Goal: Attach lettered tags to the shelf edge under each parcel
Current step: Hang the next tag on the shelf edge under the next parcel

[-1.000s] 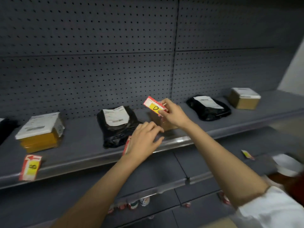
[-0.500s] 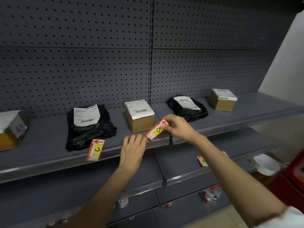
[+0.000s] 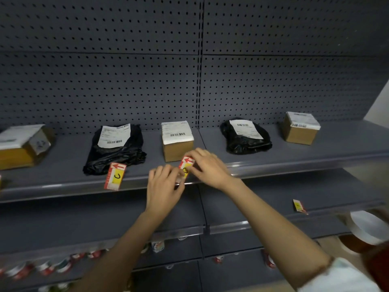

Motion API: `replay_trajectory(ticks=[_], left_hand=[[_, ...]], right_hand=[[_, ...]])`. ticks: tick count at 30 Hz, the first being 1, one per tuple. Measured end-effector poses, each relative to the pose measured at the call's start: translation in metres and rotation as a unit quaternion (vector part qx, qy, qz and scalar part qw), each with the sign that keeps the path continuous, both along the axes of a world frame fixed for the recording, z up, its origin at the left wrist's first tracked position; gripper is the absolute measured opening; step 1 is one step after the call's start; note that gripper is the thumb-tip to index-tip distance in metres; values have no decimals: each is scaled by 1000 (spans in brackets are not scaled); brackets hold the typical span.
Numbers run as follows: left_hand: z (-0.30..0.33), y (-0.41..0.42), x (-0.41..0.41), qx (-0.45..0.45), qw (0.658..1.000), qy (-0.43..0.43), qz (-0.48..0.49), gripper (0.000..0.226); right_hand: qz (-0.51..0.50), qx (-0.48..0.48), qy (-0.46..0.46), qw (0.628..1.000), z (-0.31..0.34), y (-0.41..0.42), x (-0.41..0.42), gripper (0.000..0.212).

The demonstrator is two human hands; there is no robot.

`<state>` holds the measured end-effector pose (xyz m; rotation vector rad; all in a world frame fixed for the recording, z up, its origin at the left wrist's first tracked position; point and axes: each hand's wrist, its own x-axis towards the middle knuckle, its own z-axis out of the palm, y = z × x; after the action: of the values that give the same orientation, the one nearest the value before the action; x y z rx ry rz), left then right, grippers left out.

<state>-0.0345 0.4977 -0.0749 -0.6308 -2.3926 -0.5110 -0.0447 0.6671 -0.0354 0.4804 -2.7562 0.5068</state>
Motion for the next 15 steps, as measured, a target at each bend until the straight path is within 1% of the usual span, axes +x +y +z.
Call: replay_trajectory(ticks=[2,4,5,7,9,12,15], left_hand=[[1,21,9,18,999,-12,-23,17],[-3,46,22,39,997,-28,-52,17],[-7,60,29,43,996,-38,-66,16],[-20,87,42,33,994,-62,-88,15],[-35,113,54,27,990,-90,-103,15],[-57,147,71,43,983,-141,-108,15],[-75,175,81,50,973,-196,-112,15]], right_hand=[[-31,-71,57,995,-6,15,15,35],[-62,-139,118,981,-15,38,39,26],[-70,-157,136,976,-22,51,52,21],[-83,-165,148,972,-39,82,79,19],[-109,-166,133,971,-60,114,103,20],[-169,-164,69,969,-91,155,130,19],[-245,-178,11,953,-120,188,146,18]])
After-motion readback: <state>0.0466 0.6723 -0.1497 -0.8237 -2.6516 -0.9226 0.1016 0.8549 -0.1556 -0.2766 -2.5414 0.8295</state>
